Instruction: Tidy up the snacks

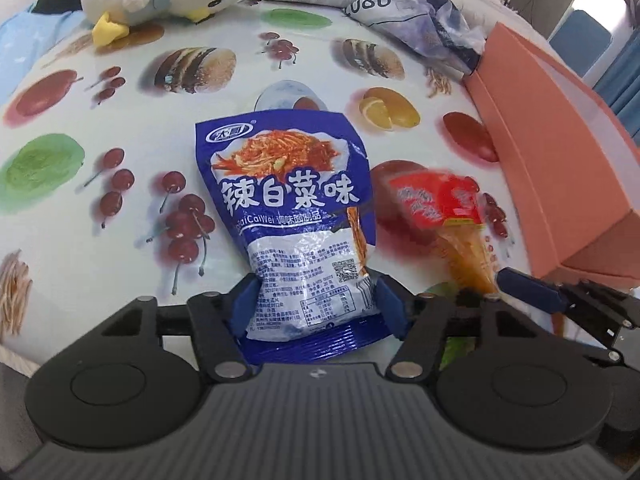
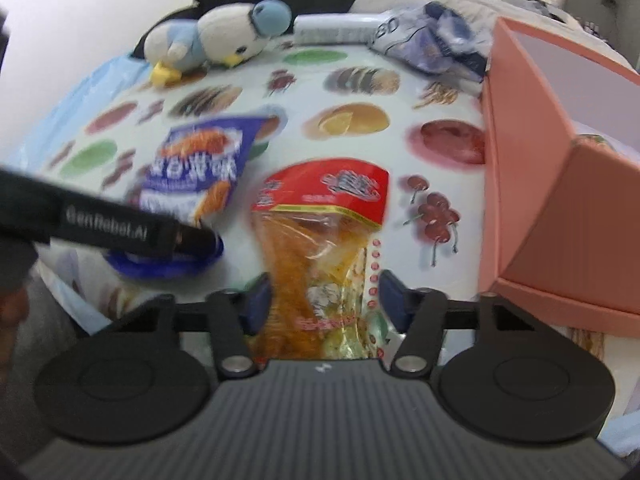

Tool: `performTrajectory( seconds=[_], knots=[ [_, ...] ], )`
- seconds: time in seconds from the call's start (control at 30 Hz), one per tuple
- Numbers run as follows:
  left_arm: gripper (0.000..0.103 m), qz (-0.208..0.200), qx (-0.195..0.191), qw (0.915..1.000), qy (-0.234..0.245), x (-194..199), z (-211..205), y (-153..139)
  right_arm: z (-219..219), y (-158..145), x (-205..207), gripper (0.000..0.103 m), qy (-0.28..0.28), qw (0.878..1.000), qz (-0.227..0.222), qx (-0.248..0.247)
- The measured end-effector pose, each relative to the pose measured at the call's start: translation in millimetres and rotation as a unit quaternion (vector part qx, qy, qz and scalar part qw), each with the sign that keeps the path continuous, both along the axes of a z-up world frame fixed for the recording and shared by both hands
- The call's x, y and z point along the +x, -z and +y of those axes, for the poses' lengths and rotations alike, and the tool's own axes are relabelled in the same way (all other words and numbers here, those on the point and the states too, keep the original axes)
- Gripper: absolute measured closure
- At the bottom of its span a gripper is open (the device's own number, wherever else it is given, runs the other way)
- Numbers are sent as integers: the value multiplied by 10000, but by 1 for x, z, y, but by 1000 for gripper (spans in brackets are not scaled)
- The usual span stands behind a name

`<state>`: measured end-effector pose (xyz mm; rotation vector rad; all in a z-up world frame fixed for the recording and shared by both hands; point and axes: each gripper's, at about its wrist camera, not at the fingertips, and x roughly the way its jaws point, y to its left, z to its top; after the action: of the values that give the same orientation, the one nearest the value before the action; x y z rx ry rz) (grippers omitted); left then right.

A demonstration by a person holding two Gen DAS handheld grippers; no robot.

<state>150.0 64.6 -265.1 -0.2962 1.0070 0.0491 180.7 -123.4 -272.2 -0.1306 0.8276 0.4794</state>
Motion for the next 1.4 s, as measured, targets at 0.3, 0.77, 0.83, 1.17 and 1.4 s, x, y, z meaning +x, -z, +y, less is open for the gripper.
performTrajectory(
  seconds=[0.3,0.77,0.83,1.17,1.4],
  knots=[
    [41,-107,-259,9996,-77,-14,3,-15,-4,-3,-3,87,177,9998,40,-73],
    [43,-435,-448,9980,82,-37,-5,-74,-22,-64,-23,88,412,9972,-221,583],
    [43,-493,-458,9977,49,-44,-6,-83,-26,-73,-27,88,474,9962,-239,693],
    [43,-756,-489,9959,81,-74,-14,-121,-45,-117,-51,88,509,9923,-395,1056],
    [43,-961,-553,9935,259,-87,-28,-145,-56,-141,-67,88,580,9900,-665,1097]
  ],
)
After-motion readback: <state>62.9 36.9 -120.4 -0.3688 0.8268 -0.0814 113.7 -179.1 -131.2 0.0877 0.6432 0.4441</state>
